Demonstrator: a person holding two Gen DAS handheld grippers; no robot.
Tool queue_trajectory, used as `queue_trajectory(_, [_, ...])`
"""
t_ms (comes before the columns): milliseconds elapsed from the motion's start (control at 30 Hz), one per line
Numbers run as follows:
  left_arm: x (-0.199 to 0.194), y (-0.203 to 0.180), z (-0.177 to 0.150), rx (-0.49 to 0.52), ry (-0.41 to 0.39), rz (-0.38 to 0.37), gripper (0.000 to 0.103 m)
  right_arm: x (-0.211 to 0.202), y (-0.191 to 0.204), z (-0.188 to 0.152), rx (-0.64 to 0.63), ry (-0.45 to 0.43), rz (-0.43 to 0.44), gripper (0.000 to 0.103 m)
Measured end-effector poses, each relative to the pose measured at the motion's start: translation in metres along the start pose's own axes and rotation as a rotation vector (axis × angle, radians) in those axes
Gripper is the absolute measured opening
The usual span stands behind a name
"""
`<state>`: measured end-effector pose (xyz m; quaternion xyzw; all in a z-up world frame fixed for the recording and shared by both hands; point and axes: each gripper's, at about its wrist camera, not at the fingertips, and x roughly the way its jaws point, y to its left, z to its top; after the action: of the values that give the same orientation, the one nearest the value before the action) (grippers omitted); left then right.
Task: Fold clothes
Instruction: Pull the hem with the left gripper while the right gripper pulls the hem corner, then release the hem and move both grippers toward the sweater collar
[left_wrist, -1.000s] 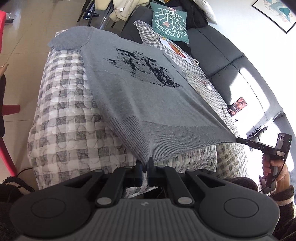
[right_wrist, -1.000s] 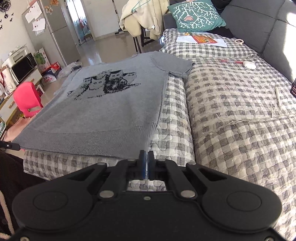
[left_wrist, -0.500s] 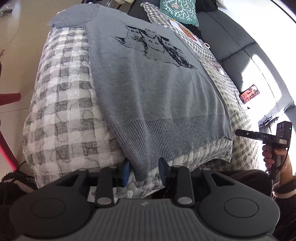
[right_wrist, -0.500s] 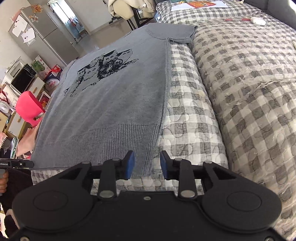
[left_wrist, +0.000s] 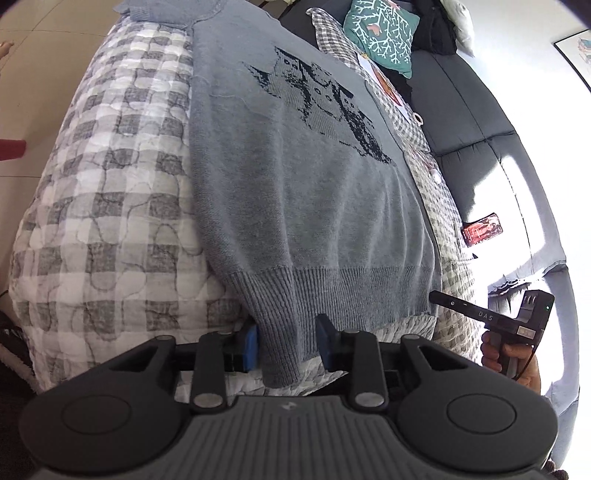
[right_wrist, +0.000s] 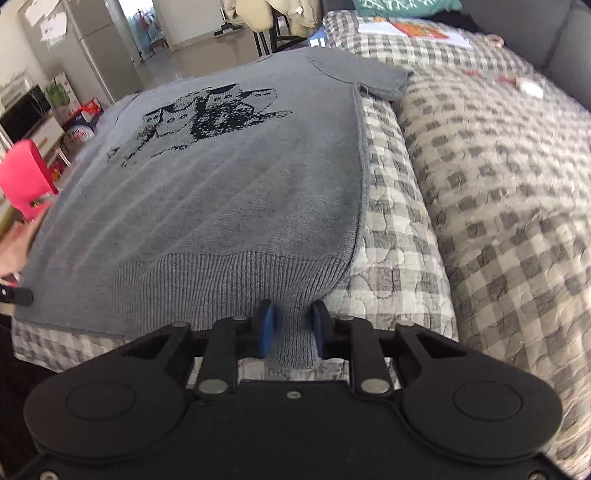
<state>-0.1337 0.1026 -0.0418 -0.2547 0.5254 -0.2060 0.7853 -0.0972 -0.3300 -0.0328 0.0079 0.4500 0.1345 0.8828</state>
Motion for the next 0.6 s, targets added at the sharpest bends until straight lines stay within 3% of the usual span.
queue_trajectory(200, [-0.013,-0.017,-0.004,0.056,-0.079,0.100,0.004,-0.027,-0.005,0.005,-0.084,-0.018,-0.091,0.006])
queue_trajectory(400, [-0.045,-0.029,-0.016,0.083,-0.107,0.087,0.003,-0.065,-0.008,-0.002,-0.138,-0.020,-0.101,0.005])
queue_trajectory(600, [-0.044,-0.034,-0.028,0.120,-0.056,0.100,0.004,-0.049,-0.006,-0.011,-0.157,0.036,-0.112,0.006])
